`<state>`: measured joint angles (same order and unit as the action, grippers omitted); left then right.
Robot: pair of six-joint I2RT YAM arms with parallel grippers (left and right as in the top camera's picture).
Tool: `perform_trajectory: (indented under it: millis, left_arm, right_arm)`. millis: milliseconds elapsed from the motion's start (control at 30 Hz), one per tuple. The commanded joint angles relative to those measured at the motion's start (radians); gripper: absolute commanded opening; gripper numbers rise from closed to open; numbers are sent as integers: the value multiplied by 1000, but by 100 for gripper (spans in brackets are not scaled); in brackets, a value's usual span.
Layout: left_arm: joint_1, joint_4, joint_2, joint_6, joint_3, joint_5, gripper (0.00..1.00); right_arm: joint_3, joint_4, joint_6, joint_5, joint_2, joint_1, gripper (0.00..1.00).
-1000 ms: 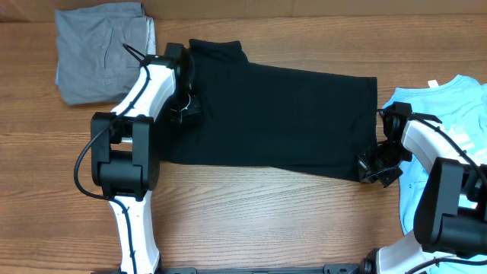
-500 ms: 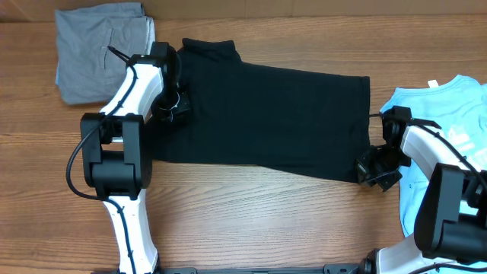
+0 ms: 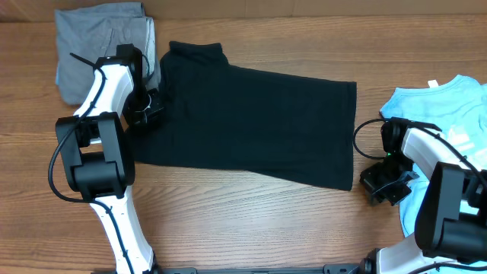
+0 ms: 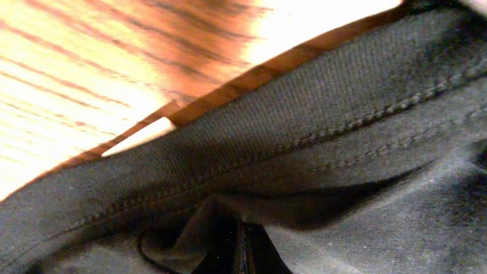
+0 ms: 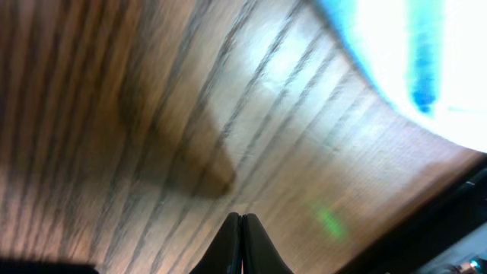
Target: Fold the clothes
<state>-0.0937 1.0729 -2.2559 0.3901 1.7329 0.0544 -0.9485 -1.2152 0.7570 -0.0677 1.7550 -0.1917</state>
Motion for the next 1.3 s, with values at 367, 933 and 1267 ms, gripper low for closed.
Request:
perform_trajectory:
  millis: [367,933,1267]
  left_arm:
    - [81,45,101,-7,90,-10,6]
    - [123,150,118,-36,87,-13,85]
    - [122,146,118,-34,87,-9,100]
  right_arm:
    - [-243,-21,-178,142,-143,-4,27]
    - [-185,142,-188,234,-141,127,4]
    - [-57,269,-120,234,-48,206,4]
